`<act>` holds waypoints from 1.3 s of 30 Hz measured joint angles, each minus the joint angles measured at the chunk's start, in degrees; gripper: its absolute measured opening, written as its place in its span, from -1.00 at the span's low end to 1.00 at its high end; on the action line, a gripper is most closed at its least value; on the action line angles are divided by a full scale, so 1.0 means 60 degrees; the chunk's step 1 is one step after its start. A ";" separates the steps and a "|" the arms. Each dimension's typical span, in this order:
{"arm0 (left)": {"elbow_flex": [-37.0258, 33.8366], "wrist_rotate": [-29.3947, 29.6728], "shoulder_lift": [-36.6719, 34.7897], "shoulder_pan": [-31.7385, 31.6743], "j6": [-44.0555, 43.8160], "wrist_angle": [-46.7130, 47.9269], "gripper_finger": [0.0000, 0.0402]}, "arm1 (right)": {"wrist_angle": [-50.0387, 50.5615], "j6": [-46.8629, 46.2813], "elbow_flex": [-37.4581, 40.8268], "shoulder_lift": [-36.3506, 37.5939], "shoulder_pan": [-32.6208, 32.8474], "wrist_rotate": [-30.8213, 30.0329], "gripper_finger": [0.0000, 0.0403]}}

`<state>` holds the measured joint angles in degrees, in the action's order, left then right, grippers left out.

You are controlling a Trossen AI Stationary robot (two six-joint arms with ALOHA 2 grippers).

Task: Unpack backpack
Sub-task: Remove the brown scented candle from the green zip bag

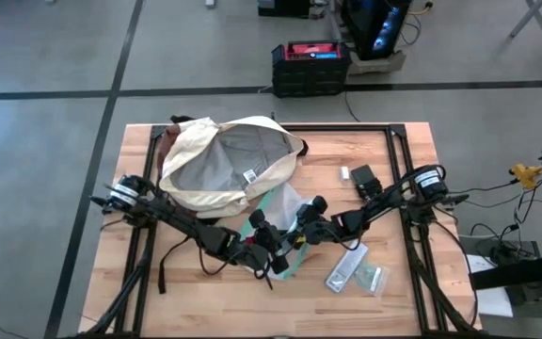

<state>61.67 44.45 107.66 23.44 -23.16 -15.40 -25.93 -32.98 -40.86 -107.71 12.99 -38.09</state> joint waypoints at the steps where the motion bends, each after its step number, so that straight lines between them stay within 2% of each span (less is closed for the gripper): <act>1: 0.0000 0.0003 0.0000 0.0003 -0.0003 0.0007 -1.00 | 0.0015 0.0001 0.0006 0.0034 0.0035 -0.0006 0.59; 4: -0.0048 0.0000 0.0000 0.0007 -0.0052 0.0024 -1.00 | 0.0154 0.0184 0.0018 0.0218 0.0206 -0.0015 0.32; 5: -0.0061 0.0000 0.0000 0.0010 -0.0100 0.0083 -1.00 | 0.0205 0.0317 0.0030 0.0305 0.0301 -0.0022 0.30; 12: -0.0073 0.0422 -0.0007 0.0018 -0.1051 0.1390 -1.00 | 0.1401 0.0993 0.0073 0.1526 0.1307 0.0213 0.30; 18: -0.0196 0.0499 -0.0011 0.0007 -0.1552 0.1820 -1.00 | 0.3279 0.1310 0.0071 0.3096 0.2799 0.0176 0.30; 23: -0.0326 0.0510 -0.0011 0.0003 -0.1660 0.1814 -1.00 | 0.5056 0.0532 0.0339 0.4029 0.4124 -0.0149 0.30; 27: -0.0342 0.0528 0.0055 0.0029 -0.1661 0.1713 -1.00 | 0.5246 -0.0464 0.0934 0.4132 0.4944 -0.0617 0.30; 31: -0.0342 0.0513 0.0109 0.0047 -0.1281 0.0944 -1.00 | 0.5282 -0.1291 0.1532 0.3925 0.5209 -0.0659 0.30; 33: -0.0329 0.0502 0.0109 0.0050 -0.0788 0.0321 -1.00 | 0.5300 -0.1456 0.1712 0.3855 0.5206 -0.0674 0.35; 37: -0.0277 0.0506 0.0109 0.0043 0.0134 -0.0710 -1.00 | 0.5282 -0.1354 0.1803 0.3910 0.5209 -0.0670 0.63; 39: -0.0277 0.0506 0.0109 0.0043 0.0303 -0.0848 -1.00 | 0.5281 -0.1018 0.1691 0.4045 0.5206 -0.0697 0.71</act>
<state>60.01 47.48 108.31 23.70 -21.34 -20.48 5.75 -39.08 -30.72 -83.43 44.23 -42.27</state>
